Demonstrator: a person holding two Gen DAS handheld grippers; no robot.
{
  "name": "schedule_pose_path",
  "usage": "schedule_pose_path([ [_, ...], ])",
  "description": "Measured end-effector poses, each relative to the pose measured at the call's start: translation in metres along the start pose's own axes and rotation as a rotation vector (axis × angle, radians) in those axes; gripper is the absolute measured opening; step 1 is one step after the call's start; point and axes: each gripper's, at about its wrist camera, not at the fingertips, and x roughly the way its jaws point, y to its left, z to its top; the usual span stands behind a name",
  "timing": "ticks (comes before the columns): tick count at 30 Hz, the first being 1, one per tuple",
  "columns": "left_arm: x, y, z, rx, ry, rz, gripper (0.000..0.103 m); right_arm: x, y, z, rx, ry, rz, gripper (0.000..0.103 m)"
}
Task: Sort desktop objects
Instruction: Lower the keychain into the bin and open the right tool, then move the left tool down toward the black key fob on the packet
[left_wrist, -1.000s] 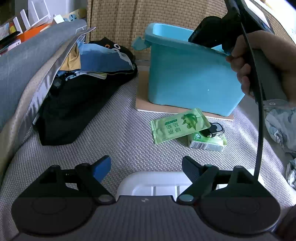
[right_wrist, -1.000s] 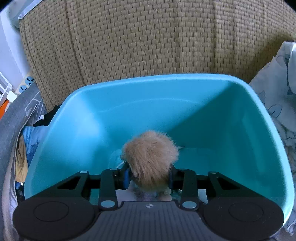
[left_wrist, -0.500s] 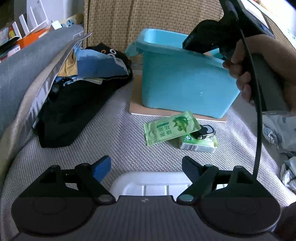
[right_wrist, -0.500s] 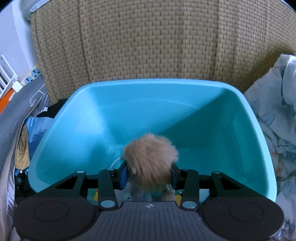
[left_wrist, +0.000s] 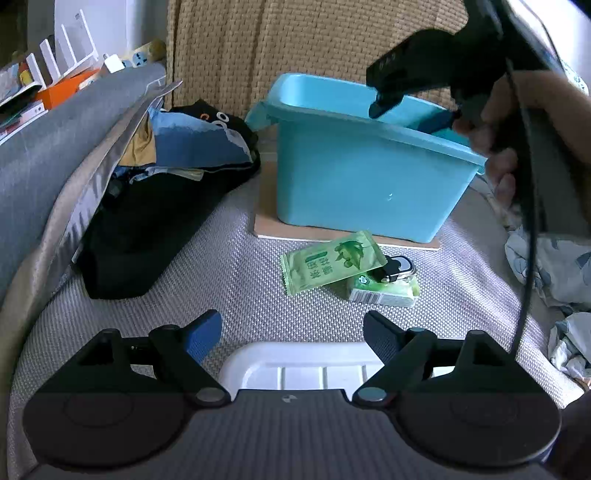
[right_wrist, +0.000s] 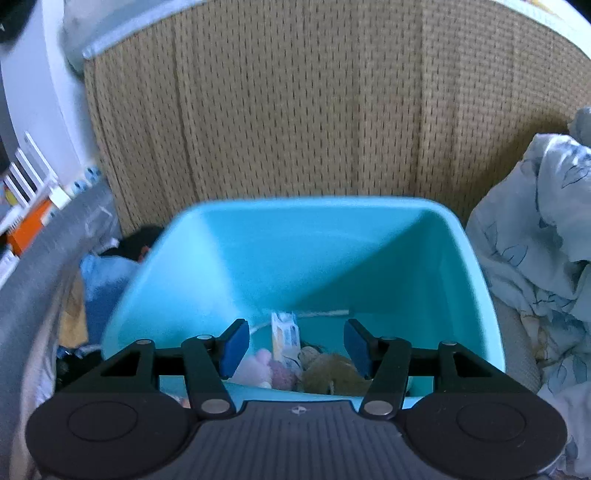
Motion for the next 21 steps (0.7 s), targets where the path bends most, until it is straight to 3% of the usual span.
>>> schedule_pose_path([
  [10,0.021,0.004,-0.009,0.007,0.012,0.029,0.087,-0.048,-0.001,0.005,-0.015,-0.086,0.058,0.064],
  [21,0.037,-0.006,0.000,0.101,-0.007,0.055,0.087,-0.083,-0.024,0.001,-0.035,-0.117,0.037,0.067],
])
